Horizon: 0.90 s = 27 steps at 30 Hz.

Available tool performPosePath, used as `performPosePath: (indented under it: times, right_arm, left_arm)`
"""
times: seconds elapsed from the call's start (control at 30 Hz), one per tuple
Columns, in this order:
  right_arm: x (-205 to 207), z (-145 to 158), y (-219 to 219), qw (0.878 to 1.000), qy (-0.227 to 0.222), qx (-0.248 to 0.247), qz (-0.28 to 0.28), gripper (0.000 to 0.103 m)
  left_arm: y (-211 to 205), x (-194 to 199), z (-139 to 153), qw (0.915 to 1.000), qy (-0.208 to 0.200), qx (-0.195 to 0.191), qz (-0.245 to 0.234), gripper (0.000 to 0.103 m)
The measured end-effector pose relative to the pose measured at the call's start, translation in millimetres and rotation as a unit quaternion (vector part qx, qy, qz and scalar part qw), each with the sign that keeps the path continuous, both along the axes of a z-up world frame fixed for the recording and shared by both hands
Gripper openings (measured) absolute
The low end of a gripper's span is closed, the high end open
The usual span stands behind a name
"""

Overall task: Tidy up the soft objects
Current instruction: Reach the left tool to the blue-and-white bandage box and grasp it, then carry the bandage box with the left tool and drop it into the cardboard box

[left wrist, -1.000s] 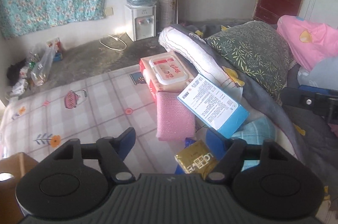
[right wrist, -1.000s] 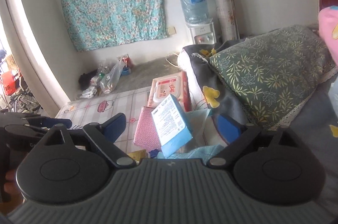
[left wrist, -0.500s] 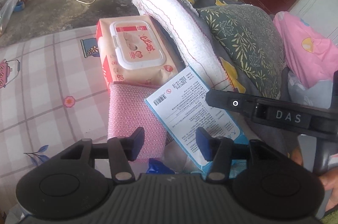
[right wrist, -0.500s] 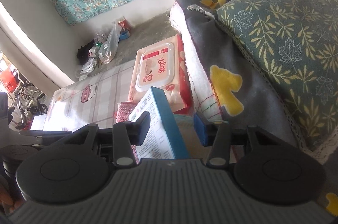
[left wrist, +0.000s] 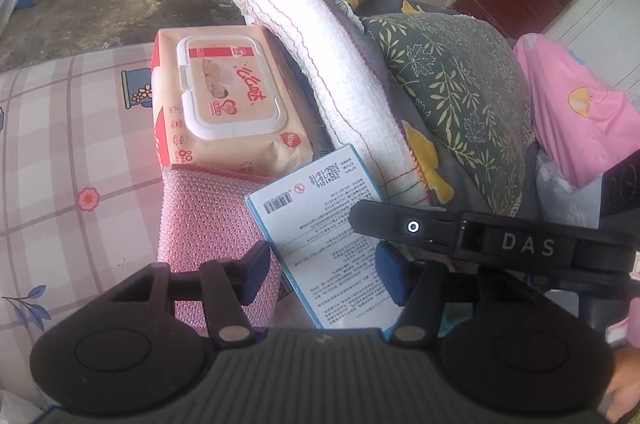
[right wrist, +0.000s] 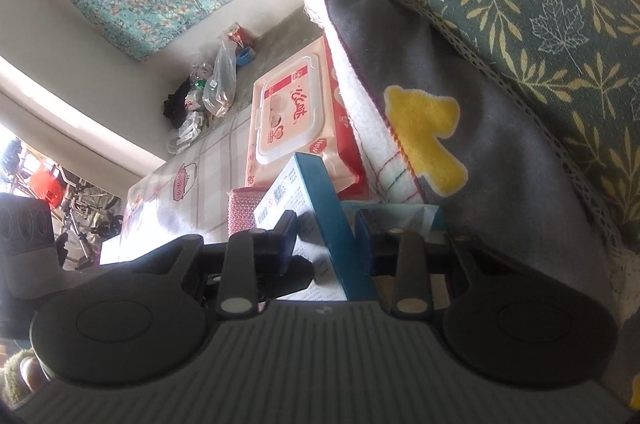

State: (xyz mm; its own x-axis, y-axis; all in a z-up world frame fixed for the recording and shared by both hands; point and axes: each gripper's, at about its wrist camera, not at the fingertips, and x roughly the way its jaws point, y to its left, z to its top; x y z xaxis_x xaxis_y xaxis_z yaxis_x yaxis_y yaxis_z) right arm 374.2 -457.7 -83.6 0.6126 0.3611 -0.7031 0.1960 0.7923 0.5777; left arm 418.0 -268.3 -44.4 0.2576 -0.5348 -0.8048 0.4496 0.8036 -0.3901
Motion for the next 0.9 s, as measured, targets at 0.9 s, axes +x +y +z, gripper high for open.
performPosePath:
  times: [0.9]
  right_arm:
    - [-144,183,181,0.98,-0.122,0.133,0.085,0.032]
  left_arm:
    - [218,-164,197,0.9875,-0.123,0.016,0.097,0.057]
